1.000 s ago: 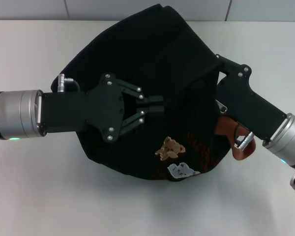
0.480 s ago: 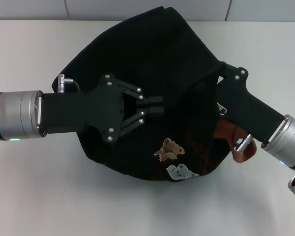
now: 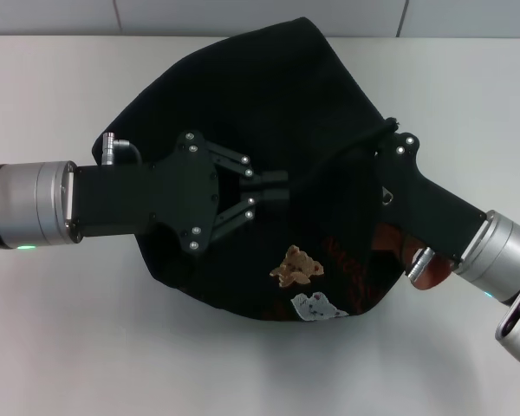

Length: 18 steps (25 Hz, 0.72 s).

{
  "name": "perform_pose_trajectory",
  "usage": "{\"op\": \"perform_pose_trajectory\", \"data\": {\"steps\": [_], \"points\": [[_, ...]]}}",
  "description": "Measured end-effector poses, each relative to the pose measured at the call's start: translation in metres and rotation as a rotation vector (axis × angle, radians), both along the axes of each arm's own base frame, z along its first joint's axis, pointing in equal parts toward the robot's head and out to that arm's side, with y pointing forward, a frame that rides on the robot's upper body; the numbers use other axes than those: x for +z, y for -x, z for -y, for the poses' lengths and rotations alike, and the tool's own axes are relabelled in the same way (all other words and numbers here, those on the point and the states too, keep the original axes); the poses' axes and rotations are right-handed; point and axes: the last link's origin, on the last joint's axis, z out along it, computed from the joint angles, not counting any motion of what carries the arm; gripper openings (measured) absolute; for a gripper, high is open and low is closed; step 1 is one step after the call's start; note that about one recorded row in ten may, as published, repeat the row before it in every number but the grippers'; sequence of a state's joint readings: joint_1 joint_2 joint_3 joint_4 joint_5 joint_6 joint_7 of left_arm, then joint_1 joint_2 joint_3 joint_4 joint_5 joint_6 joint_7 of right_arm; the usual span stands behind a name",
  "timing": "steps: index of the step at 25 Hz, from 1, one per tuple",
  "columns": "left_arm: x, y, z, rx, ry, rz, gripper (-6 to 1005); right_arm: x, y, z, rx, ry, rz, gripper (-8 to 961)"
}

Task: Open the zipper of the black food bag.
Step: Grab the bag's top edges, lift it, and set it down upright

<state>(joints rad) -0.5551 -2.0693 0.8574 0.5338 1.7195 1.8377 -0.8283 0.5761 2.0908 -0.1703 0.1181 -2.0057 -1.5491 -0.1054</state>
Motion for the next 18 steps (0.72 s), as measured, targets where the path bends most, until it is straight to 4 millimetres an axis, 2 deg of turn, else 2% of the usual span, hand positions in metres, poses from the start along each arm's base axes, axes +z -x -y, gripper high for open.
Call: {"op": "perform_pose_trajectory", "data": {"steps": [7, 18], "points": [[0.0000, 0.0000, 0.0000, -0.001, -0.001, 0.000, 73, -0.0032, 0.0012, 0.0027, 0.034, 0.013, 0.026, 348], [0.0000, 0.0006, 0.0004, 0.001, -0.001, 0.000, 73, -0.0045, 0.0022, 0.0037, 0.060, -0.006, 0.048, -3]]}}
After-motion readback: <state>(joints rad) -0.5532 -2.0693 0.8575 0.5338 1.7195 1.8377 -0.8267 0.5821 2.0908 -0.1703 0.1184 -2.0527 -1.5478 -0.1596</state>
